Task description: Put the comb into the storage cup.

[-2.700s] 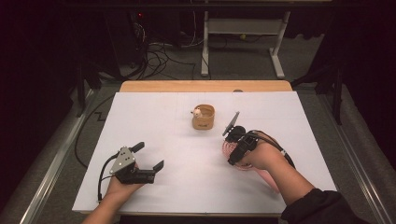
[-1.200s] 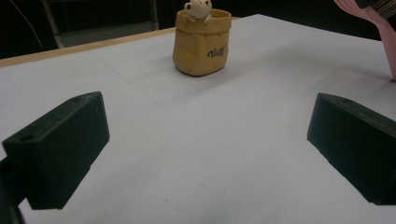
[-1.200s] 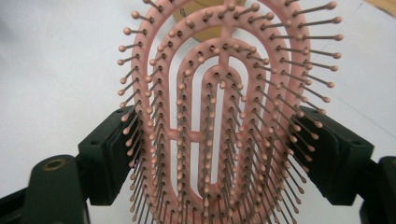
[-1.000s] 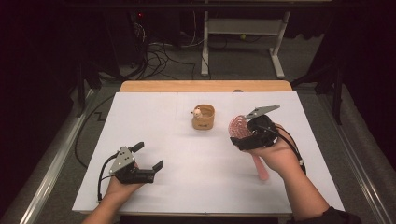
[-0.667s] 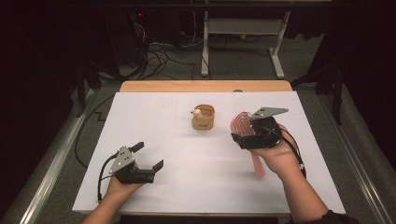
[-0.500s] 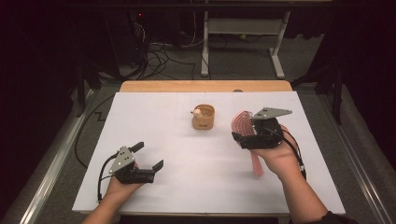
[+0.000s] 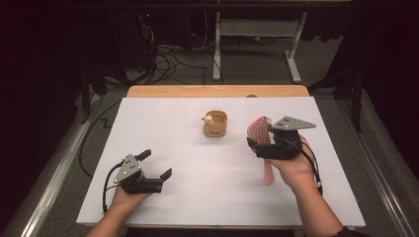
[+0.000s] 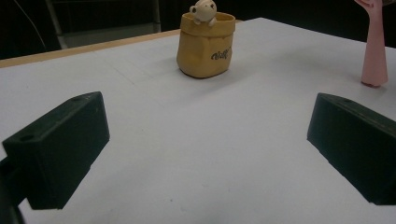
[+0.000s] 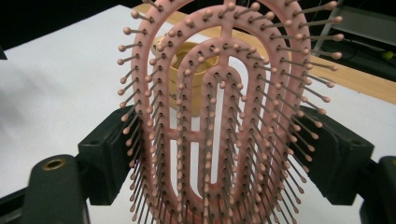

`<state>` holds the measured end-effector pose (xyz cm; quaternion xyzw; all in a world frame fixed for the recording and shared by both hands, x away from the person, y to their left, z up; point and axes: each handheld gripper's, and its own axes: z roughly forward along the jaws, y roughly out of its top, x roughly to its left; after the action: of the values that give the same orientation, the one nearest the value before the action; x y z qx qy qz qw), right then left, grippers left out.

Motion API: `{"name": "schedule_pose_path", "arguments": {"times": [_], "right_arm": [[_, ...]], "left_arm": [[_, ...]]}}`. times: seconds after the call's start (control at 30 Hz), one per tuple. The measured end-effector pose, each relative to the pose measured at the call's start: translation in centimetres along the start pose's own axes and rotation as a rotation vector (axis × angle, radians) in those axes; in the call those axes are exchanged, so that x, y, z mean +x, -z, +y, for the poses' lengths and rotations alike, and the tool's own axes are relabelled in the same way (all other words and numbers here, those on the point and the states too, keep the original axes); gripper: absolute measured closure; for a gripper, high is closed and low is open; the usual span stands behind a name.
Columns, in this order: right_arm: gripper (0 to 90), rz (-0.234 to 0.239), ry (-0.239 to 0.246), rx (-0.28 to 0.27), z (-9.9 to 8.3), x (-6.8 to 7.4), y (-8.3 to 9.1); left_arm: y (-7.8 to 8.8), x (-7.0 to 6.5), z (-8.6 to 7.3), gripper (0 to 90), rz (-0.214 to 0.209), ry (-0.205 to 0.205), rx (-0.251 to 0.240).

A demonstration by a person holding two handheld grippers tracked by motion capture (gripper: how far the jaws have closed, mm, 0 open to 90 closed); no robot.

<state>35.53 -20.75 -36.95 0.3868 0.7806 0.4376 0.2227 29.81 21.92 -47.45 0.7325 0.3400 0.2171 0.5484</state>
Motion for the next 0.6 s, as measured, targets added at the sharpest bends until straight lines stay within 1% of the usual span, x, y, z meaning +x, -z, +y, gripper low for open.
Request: {"name": "schedule_pose_path", "arguments": {"times": [0.03, 0.23, 0.3, 0.6], "right_arm": [[20.4, 0.005, -0.007, -0.007, -0.1, -0.1, 0.0], [20.5, -0.011, -0.028, -0.045, -0.6, -0.3, 0.3], [20.5, -0.017, -0.027, -0.056, -0.7, -0.3, 0.4], [20.5, -0.032, -0.055, -0.116, -1.4, -0.5, 0.8]], "left_arm": [[0.0, 0.0, 0.0, 0.0, 0.0, 0.001, -0.001], [0.0, 0.1, 0.0, 0.0, 0.0, 0.001, -0.004], [0.0, 0.1, 0.0, 0.0, 0.001, 0.001, -0.005], [0.0, 0.1, 0.0, 0.0, 0.003, 0.001, -0.003]]}}
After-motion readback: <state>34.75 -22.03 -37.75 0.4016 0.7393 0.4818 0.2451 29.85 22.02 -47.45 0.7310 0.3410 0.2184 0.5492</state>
